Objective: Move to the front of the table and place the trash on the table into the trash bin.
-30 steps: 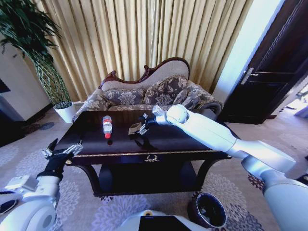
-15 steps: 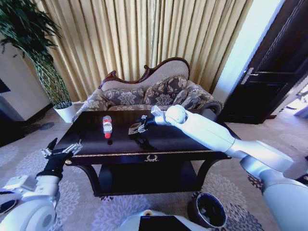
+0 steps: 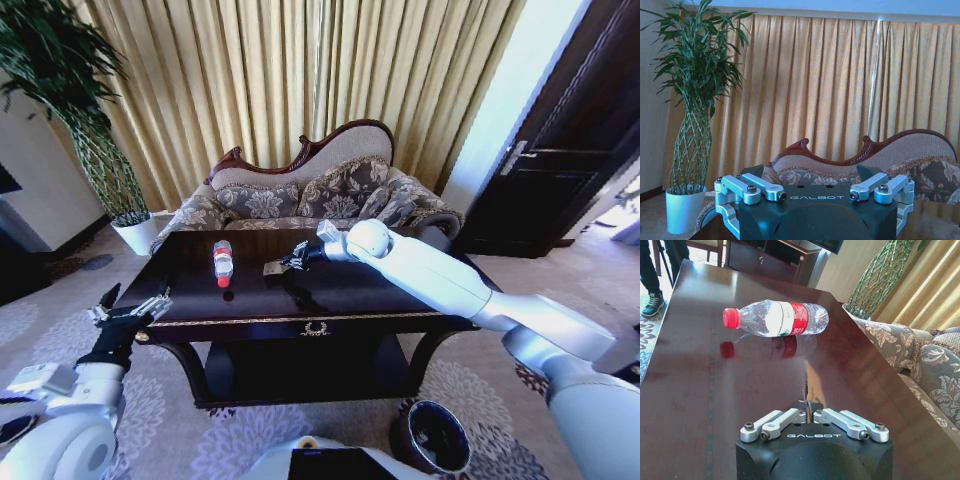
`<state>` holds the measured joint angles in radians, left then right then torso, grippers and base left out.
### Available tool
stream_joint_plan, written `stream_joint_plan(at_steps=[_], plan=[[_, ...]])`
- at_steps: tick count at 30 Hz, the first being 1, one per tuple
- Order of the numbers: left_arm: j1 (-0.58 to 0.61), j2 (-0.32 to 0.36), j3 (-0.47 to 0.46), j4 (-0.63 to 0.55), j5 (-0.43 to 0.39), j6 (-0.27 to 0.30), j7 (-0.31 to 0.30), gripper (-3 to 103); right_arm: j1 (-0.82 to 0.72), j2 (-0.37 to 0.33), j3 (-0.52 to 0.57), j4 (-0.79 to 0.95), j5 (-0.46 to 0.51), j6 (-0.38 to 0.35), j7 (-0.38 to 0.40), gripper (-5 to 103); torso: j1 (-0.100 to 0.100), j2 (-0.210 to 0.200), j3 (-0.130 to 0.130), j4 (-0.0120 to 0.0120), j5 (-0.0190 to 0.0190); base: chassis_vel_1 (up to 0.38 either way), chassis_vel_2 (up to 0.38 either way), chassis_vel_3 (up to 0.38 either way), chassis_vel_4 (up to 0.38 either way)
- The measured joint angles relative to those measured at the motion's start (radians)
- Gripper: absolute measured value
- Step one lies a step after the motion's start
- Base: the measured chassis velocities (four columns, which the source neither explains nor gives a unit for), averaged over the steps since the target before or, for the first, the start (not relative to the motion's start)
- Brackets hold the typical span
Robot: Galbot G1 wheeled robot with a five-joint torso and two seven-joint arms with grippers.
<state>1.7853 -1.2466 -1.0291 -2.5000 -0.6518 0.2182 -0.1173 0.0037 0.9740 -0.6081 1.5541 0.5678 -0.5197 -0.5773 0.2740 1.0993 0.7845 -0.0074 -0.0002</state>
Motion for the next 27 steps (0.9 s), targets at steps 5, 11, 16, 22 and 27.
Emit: stream_joint_plan(at_steps=[5,11,16,22,27], plan=[[-0.001,0.0,-0.002,0.0,0.0,-0.001,0.0,100,0.0,0.001,0.001,0.0,0.001,0.0,-0.001,0,0.0,0.0,0.0,0.0,0.0,0.0,0.0,0.0,0.0],[0.001,-0.002,-0.007,0.0,0.0,-0.002,0.0,100,-0.002,-0.002,0.005,0.006,0.001,0.001,-0.002,0,0.0,0.0,0.0,0.0001,0.0,0.0,0.0,0.0,0.0],[0.002,-0.003,-0.007,0.0,-0.001,-0.002,0.0,100,-0.011,-0.009,0.02,0.013,0.01,0.001,-0.002,0,0.0,0.0,0.0,0.0,0.0,0.0,0.0,0.0,0.0],[0.0,-0.004,-0.005,0.0,-0.001,-0.002,-0.001,100,-0.056,-0.026,0.092,0.033,0.085,0.001,0.079,0,0.0,0.0,0.0,0.0001,0.0,0.0,0.0,0.0,0.0],[0.0,-0.003,-0.005,0.0,-0.001,-0.002,-0.002,100,-0.105,-0.044,0.169,0.038,0.134,-0.003,0.153,0,0.0,0.0,0.0,-0.0001,0.0001,0.0,0.0,0.0,0.0]])
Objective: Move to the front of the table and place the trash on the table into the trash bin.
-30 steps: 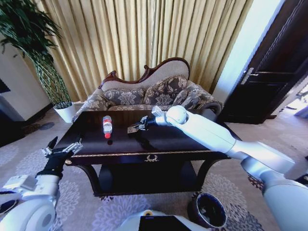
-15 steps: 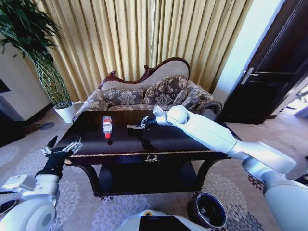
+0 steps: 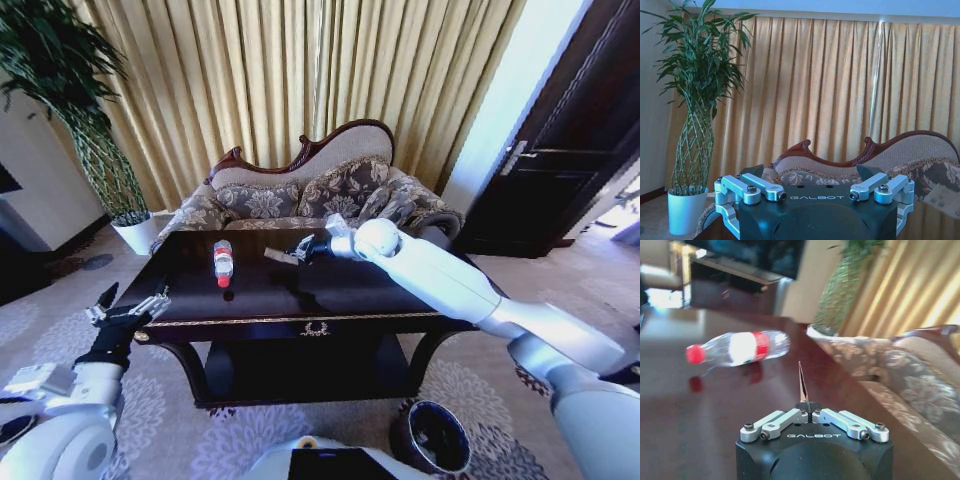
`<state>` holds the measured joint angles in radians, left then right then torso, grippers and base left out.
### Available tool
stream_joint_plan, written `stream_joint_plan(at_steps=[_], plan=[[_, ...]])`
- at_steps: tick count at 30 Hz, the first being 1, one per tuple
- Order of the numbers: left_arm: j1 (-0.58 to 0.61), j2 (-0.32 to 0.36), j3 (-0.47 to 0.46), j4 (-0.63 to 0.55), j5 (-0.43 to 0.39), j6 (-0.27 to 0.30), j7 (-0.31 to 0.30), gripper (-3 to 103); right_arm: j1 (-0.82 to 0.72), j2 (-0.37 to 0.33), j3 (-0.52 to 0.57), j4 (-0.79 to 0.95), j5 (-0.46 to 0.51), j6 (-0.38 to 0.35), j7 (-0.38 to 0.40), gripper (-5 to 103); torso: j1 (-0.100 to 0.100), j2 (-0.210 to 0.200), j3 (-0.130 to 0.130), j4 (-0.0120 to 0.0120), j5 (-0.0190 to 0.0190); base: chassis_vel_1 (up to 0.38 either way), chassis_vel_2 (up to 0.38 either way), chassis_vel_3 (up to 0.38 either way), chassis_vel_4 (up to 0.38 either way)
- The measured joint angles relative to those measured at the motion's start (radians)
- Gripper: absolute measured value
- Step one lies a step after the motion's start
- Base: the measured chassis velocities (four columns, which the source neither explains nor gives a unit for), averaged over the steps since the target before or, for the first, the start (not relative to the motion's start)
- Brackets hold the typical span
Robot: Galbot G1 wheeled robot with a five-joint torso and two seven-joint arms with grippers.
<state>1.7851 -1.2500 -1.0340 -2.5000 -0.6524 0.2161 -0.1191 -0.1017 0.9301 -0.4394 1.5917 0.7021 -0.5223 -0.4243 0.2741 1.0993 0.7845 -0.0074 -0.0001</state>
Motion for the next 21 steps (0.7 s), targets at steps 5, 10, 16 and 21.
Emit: stream_joint_plan(at_steps=[5,10,16,21], plan=[[-0.002,0.0,0.006,0.0,0.0,0.0,-0.001,100,-0.061,-0.028,0.111,0.009,0.096,-0.023,0.137,0,0.0,0.0,0.0,0.0001,0.0,0.0,0.0,0.0,0.0],[-0.011,-0.001,0.007,0.0,0.001,0.0,-0.008,100,-0.183,-0.059,0.298,0.063,0.143,-0.026,0.264,0,0.0,0.0,0.0,-0.0001,0.0001,0.0,0.0,0.0,0.0],[-0.015,0.002,0.0,0.0,-0.007,0.003,-0.022,100,-0.317,-0.088,0.462,0.133,0.177,-0.022,0.407,0,0.0,0.0,0.0,0.0,-0.0001,0.0,0.0,0.0,0.0],[-0.019,0.014,-0.003,0.0,-0.019,0.005,-0.027,100,-0.464,-0.125,0.623,0.197,0.176,0.008,0.53,0,0.0,0.0,0.0,-0.0003,0.0,0.0,0.0,0.0,0.0]])
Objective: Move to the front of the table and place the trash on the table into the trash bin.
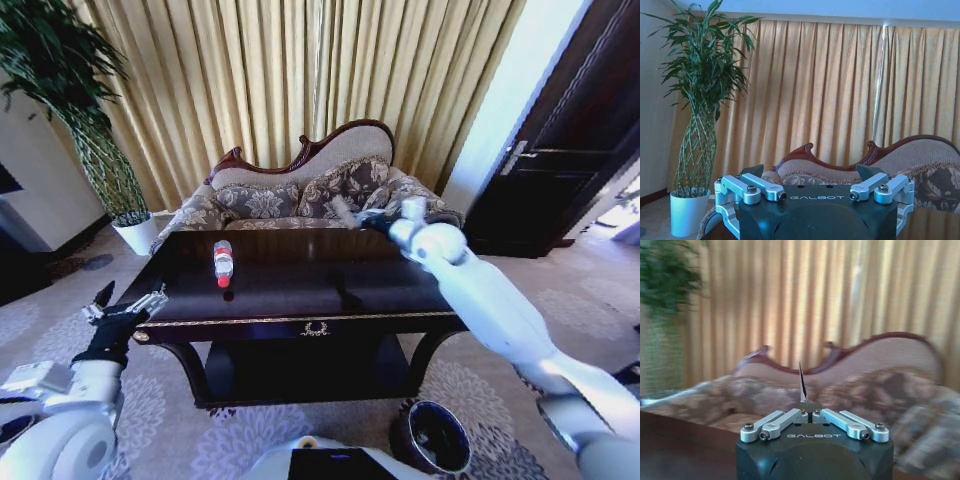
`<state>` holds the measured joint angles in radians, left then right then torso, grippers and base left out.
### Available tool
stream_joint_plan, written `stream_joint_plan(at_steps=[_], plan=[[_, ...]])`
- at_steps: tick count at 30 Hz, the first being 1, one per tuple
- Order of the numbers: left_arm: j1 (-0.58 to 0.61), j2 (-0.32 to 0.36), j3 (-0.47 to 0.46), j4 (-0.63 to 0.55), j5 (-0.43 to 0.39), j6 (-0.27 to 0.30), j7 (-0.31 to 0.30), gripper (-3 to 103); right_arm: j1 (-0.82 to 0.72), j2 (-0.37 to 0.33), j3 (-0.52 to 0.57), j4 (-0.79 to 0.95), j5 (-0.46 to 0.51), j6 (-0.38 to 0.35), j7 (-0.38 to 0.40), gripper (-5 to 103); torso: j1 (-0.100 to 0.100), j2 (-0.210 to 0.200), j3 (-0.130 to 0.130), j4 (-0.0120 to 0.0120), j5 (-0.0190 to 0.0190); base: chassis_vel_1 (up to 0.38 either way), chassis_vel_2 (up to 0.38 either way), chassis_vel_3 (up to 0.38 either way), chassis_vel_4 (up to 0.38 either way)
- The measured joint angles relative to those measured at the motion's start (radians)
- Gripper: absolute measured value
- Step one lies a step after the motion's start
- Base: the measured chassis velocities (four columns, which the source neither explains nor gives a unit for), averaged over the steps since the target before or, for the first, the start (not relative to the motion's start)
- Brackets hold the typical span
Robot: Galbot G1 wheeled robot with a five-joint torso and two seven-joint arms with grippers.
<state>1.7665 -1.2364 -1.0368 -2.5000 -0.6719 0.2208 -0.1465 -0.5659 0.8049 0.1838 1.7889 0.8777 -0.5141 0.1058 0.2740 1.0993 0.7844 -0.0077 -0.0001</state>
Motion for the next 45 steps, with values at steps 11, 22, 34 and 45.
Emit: stream_joint_plan(at_steps=[11,22,34,45], plan=[[-0.009,0.016,-0.003,0.003,-0.011,0.002,-0.003,100,-0.254,0.006,0.206,0.077,-0.025,0.115,0.231,0,0.0,0.0,0.0,0.0003,0.0001,0.0,0.0,0.0,0.0],[-0.036,0.04,-0.002,0.036,-0.043,0.002,-0.002,100,-0.431,0.034,0.384,0.121,-0.043,0.237,0.163,0,0.0,0.0,0.0,0.0004,-0.0002,0.0,0.0,0.0,0.0],[-0.064,0.079,0.002,0.061,-0.085,0.002,0.002,100,-0.56,0.049,0.448,0.159,-0.03,0.306,0.073,0,0.0,0.0,0.0,0.0004,-0.0001,0.0,0.0,0.0,0.0],[-0.061,0.072,0.005,0.061,-0.079,0.002,0.003,100,-0.56,0.041,0.447,0.161,-0.012,0.306,0.077,0,0.0,0.0,0.0,0.0004,-0.0001,0.0,0.0,0.0,0.0]])
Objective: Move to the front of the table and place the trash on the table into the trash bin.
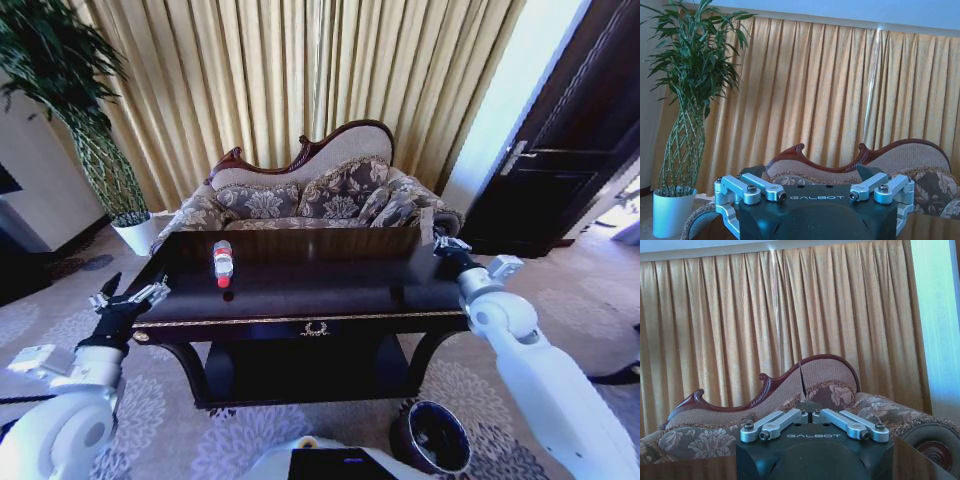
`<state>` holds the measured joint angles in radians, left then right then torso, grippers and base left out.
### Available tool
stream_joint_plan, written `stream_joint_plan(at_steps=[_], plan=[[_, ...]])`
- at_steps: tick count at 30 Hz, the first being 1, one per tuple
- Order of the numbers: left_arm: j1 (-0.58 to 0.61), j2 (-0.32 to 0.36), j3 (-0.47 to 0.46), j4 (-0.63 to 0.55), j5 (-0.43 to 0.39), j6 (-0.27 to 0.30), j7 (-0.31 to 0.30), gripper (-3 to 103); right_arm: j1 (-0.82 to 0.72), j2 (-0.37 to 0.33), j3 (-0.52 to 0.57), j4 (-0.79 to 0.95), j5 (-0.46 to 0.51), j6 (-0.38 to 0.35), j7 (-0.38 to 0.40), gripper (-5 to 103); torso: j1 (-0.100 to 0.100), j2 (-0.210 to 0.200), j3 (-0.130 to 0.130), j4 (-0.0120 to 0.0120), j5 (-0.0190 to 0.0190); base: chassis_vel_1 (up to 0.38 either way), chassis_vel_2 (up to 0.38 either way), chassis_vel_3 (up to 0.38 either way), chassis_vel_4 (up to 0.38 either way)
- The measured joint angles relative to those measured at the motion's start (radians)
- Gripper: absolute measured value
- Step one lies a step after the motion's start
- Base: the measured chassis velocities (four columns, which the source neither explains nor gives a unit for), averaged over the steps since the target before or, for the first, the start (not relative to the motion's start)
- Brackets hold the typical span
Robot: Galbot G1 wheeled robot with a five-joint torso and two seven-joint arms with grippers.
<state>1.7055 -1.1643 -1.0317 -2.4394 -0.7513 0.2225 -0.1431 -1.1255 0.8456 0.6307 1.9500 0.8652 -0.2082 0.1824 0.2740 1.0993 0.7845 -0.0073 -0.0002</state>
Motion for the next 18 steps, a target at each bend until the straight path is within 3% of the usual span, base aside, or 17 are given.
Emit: stream_joint_plan(at_steps=[18], plan=[[0.005,-0.003,-0.003,-0.005,0.004,-0.001,-0.002,100,-0.006,0.006,-0.012,-0.002,-0.005,0.002,0.001,0,0.0,0.0,0.0,0.0,0.0,0.018,-0.024,-0.02,0.023]])
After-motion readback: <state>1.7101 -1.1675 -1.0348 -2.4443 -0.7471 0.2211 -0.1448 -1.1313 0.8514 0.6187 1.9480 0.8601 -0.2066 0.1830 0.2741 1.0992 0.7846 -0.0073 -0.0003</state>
